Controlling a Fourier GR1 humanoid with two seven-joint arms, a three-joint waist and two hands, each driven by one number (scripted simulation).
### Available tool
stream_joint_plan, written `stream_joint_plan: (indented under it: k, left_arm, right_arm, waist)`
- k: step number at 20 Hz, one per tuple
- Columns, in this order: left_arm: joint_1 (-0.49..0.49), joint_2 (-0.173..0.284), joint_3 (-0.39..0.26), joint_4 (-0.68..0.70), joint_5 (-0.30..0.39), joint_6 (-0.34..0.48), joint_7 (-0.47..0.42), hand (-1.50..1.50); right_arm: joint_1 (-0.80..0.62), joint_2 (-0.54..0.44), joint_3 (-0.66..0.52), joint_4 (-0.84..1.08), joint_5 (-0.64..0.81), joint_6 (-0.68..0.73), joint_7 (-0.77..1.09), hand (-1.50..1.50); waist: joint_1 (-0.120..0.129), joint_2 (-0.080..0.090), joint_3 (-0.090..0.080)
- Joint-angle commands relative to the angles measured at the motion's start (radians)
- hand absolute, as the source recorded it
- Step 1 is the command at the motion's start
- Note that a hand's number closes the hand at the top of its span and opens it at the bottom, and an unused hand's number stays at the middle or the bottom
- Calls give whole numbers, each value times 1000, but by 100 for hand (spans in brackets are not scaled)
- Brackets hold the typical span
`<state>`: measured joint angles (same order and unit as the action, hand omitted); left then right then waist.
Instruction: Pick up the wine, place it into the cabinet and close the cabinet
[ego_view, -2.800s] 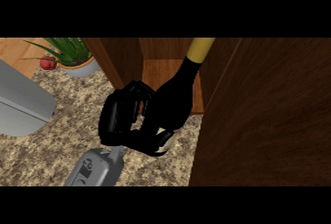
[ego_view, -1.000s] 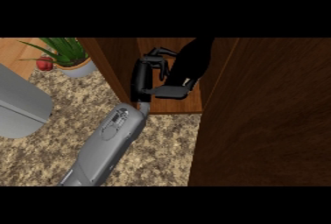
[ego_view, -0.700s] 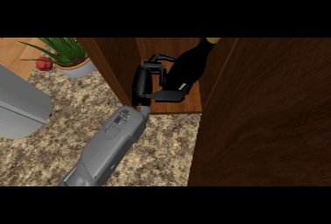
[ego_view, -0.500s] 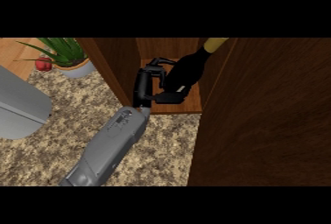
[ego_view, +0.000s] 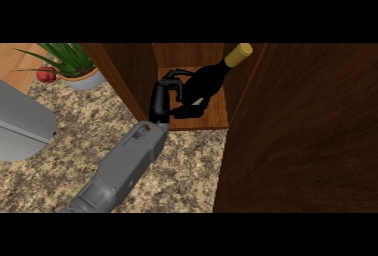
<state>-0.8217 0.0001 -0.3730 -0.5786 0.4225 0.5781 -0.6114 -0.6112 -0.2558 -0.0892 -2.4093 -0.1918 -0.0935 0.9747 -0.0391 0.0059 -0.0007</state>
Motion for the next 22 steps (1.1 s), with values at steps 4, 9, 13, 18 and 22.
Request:
stream_joint_plan:
  k: [4, 9, 13, 18, 22]
  left_arm:
    - [-89, 0, 62, 116, 90, -35, -83, 150]
    - [-84, 0, 124, 211, 152, -108, -140, 150]
    - [-166, 0, 144, 273, 150, -113, -114, 150]
    - [-256, 10, 204, 369, 137, -130, -123, 150]
    - [-312, 28, 182, 439, 95, -11, -101, 150]
  right_arm:
    - [31, 14, 2, -64, -64, 6, 5, -150]
    - [-20, 8, -13, -45, -84, -7, 23, -150]
    - [70, 22, -2, -68, -108, 36, -12, -150]
    - [45, 53, 73, -74, -23, -7, 8, -150]
    - [53, 38, 27, -47, -69, 28, -24, -150]
  waist:
    - [-2, 2, 0]
    - [-14, 6, -1]
    - [-14, 6, 0]
    - [-14, 9, -1]
    - [-26, 13, 1]
